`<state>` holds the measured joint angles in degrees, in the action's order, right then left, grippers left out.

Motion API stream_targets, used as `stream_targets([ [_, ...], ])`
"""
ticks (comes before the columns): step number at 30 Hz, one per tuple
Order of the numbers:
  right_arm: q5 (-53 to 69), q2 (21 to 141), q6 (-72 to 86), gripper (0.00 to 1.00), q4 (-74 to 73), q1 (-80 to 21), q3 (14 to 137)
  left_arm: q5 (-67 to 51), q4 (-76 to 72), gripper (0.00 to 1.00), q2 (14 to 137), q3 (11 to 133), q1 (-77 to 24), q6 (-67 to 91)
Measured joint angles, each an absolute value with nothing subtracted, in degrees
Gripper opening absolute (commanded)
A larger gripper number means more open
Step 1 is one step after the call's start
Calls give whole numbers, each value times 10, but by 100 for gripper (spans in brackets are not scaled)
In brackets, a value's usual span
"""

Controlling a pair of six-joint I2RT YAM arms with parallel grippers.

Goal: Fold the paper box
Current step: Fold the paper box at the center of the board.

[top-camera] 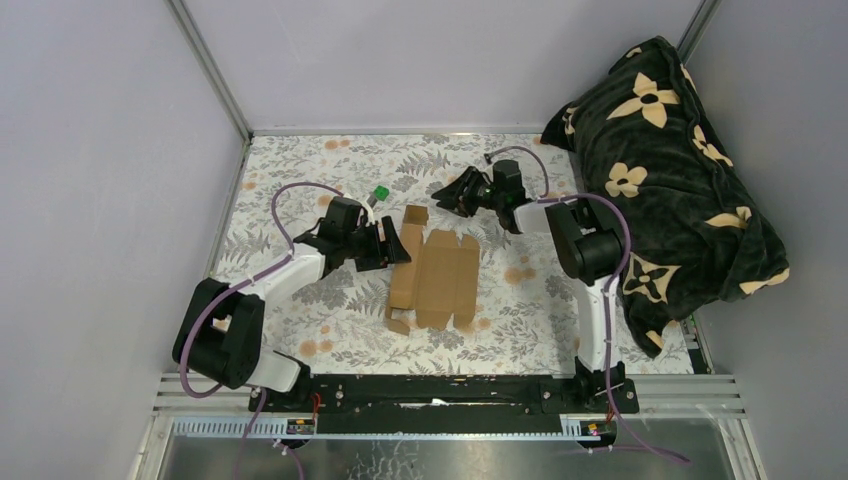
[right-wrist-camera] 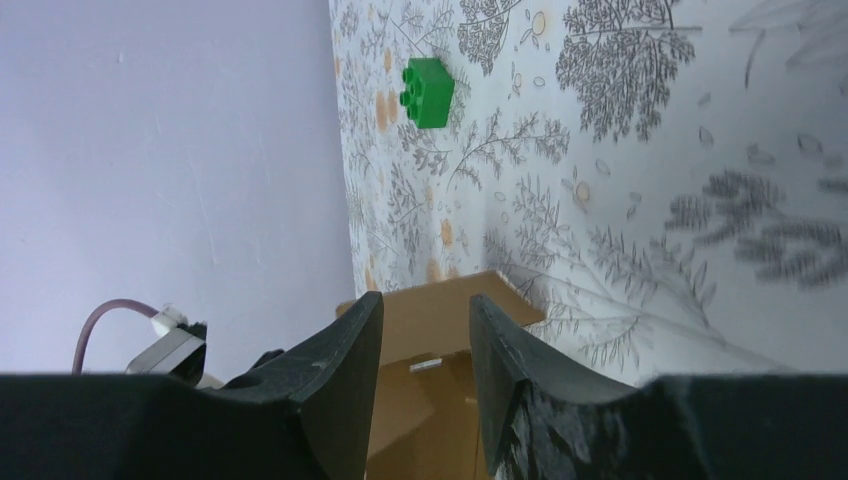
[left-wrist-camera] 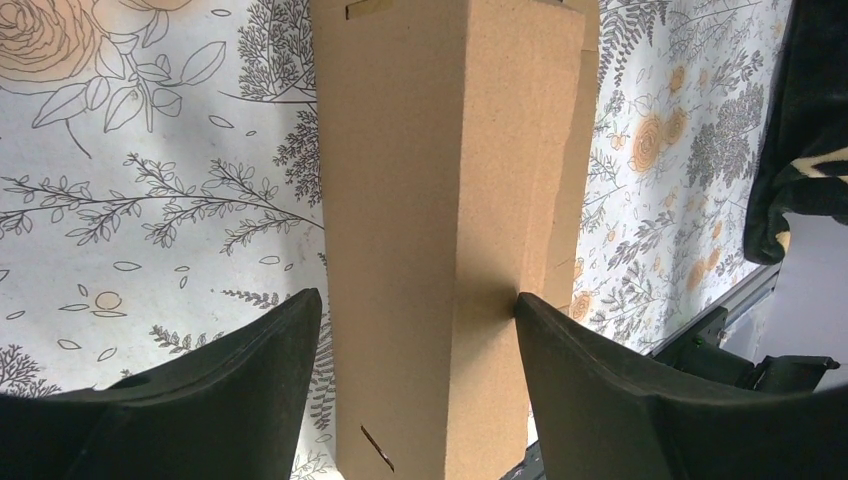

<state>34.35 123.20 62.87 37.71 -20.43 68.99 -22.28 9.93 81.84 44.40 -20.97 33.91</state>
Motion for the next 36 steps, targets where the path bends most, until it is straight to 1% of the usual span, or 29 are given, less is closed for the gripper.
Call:
stream_targets([
  [3,379,1286,627,45,375,-204,745,-227,100,77,821,446,-210,338],
  [7,411,1331,627,45,367,-204,792,-230,101,77,823,448,-210,337],
  [23,460,1409,615,45,335,-208,913,-231,108,77,822,451,-208,334],
  [31,489,1417,609,44,329,-234,916,-232,109,77,819,451,-200,333],
  [36,503,1417,608,43,343,-244,890,-232,111,77,814,451,-194,332],
])
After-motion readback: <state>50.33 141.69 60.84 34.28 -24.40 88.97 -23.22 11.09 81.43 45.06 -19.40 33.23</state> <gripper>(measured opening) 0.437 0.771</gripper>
